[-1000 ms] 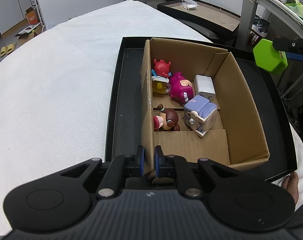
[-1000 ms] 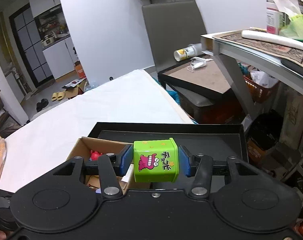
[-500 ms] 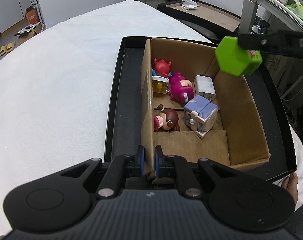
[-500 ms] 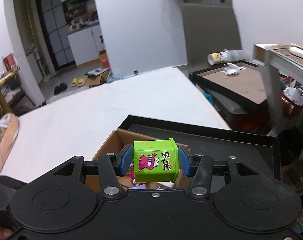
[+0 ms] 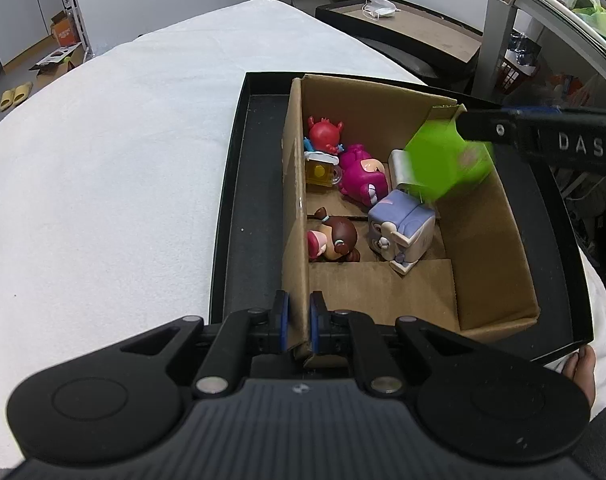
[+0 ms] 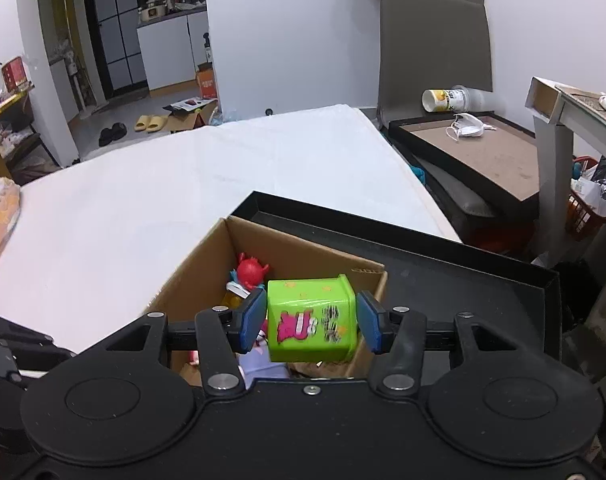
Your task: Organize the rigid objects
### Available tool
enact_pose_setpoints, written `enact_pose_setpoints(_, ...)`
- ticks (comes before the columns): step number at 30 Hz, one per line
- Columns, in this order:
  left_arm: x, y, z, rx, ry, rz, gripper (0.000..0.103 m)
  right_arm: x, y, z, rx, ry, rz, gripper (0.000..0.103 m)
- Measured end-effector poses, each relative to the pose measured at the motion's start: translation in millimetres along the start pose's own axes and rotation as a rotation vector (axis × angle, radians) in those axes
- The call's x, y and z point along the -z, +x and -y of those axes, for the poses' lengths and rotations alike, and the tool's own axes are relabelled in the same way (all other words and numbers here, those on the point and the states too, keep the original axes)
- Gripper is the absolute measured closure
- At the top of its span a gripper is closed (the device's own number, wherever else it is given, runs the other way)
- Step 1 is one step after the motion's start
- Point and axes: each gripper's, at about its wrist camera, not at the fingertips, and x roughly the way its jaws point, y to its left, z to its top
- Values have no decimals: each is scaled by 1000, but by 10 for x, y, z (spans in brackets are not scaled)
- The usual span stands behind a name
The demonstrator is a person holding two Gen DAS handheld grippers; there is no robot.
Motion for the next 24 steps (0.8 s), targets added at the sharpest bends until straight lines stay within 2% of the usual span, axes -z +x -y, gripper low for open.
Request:
enact_pose_setpoints(7, -6, -141, 20, -9, 6, 23, 93, 70, -101, 63, 2, 37, -13, 53)
enact_pose_setpoints(13, 30, -332, 32, -1, 6, 56, 93, 115, -309, 213, 15, 130, 10, 47)
enact_pose_setpoints(18, 40, -523, 44, 12, 7, 84, 93, 125, -468, 322, 22, 194, 28, 47)
enact_pose_setpoints(20, 43, -588, 37, 19, 1, 88, 93, 131, -541, 345, 16, 215, 38, 45)
enact_pose_setpoints(22, 37, -643, 22, 26, -8, 91, 91, 172, -624, 371, 15, 251, 48, 38)
enact_pose_setpoints(24, 26, -704, 3, 33, -19, 94, 91, 219, -699, 372, 24, 268, 51, 37)
